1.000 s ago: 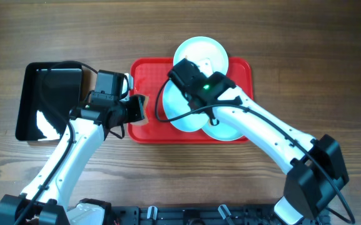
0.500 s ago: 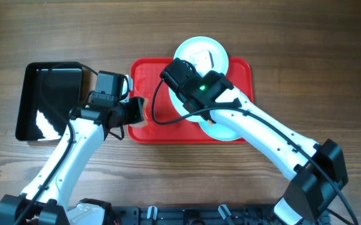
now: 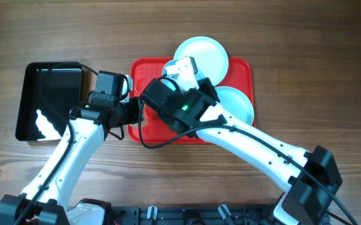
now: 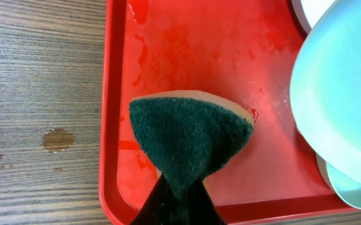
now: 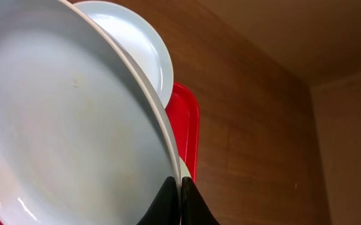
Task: Clean dirty plates on tray and stack at the side
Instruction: 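Lift the cleaned lower-left plate off the red tray with the right gripper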
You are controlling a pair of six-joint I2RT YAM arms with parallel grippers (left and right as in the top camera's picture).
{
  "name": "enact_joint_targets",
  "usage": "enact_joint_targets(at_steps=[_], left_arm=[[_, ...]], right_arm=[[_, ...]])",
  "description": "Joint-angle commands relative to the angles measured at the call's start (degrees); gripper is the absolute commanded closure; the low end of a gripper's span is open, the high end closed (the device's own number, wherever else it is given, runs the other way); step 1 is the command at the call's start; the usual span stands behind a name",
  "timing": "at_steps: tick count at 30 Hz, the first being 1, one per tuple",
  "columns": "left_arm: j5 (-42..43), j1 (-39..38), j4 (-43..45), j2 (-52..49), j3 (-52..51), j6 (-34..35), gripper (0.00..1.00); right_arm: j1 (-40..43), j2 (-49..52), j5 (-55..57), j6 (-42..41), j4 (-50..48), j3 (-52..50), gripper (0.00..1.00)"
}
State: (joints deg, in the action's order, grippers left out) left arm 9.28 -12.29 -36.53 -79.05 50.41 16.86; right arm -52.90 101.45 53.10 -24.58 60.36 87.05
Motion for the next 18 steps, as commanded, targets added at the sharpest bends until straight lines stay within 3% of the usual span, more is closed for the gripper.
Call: enact_joint_targets(at_steps=[1, 14, 18], left_arm=[[-0.57, 0.26, -0.28, 0.50, 0.07, 0.31, 0.96], [-0.55, 0.26, -0.42, 0.50, 0.07, 0.31, 0.96], [-0.55, 0.26, -0.42, 0.50, 0.07, 0.31, 0.96]], right_arm=[[-0.02, -1.60, 4.46, -0.92, -0.28, 1.25, 0.96], [-3.21, -1.60, 17.31, -0.81, -0.33, 1.25, 0.96], [-3.96, -1.60, 20.46, 4.15, -2.73, 1.25, 0.96]])
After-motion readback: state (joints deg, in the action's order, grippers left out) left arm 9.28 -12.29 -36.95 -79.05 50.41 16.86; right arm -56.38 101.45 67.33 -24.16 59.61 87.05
